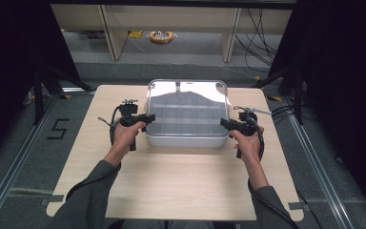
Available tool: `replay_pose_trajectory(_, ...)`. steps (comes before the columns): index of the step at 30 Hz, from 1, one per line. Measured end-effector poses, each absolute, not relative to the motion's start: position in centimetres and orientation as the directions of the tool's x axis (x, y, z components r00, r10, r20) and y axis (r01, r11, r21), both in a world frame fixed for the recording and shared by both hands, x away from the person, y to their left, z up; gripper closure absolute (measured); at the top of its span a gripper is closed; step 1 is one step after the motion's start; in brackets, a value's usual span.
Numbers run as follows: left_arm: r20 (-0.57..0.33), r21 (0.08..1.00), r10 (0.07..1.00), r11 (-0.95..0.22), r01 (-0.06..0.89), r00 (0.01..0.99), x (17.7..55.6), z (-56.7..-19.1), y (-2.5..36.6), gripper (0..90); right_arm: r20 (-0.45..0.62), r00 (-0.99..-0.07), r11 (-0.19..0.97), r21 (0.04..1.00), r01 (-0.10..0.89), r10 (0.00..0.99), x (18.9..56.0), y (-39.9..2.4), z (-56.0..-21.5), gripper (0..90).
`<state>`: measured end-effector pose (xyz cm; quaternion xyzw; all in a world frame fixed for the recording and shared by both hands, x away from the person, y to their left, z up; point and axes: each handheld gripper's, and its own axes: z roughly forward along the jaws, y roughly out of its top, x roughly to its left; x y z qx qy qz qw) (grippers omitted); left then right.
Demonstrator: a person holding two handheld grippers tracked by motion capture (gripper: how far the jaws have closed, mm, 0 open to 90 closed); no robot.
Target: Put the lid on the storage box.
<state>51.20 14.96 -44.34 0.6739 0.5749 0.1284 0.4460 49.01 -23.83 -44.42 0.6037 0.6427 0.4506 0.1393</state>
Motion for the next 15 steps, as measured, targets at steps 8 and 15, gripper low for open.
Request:
replay_pose_trajectory(8,-0.315,0.743,0.904,0.045,0.668,0.29,50.98,-43.85,14.46,53.0,0.307,-0.252,-0.077,0.76,0.646,0.918,49.43,-23.76,-44.2,53.7)
replay_pose_trajectory(15,-0.336,0.737,0.899,0.066,0.673,0.28,50.83,-43.68,14.55,53.9,0.312,-0.253,-0.085,0.765,0.638,0.916,49.52,-23.91,-44.37,53.5)
